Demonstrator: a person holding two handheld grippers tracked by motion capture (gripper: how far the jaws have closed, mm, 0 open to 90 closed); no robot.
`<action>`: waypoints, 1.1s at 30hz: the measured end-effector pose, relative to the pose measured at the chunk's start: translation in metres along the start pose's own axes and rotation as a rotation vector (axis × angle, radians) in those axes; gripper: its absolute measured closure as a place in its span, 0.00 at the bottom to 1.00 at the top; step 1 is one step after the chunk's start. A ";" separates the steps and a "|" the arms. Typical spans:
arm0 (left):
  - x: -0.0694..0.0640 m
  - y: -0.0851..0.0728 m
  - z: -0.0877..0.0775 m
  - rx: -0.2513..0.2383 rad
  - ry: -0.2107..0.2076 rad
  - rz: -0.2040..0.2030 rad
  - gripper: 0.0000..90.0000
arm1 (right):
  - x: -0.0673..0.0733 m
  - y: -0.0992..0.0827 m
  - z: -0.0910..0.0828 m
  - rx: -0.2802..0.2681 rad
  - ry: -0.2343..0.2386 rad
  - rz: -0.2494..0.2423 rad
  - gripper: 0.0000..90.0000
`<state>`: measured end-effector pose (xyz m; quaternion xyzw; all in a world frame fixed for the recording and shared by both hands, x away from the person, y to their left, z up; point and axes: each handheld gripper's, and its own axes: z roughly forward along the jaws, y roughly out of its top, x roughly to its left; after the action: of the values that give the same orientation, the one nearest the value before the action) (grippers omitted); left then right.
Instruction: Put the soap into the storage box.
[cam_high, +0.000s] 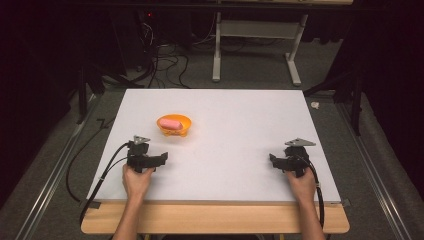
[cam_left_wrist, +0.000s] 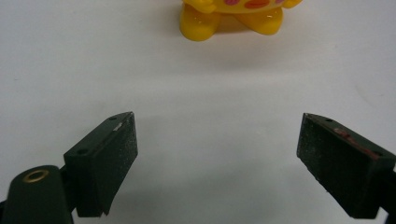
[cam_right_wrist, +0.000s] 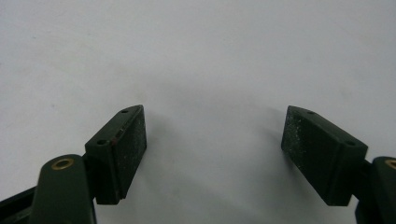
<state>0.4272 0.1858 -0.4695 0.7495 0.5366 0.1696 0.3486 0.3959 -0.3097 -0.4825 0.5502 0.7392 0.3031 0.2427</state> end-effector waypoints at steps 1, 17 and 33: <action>0.000 0.000 0.001 0.001 0.003 0.003 0.14 | 0.000 0.000 0.000 0.000 0.000 0.000 0.25; -0.005 -0.005 0.013 -0.015 0.049 0.038 0.14 | 0.000 0.000 0.000 0.000 0.000 0.000 0.25; -0.009 -0.009 0.018 -0.013 0.076 0.064 0.14 | 0.000 0.000 0.000 0.000 0.000 0.000 0.25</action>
<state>0.4292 0.1730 -0.4876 0.7569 0.5242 0.2125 0.3274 0.3959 -0.3097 -0.4825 0.5503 0.7392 0.3031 0.2428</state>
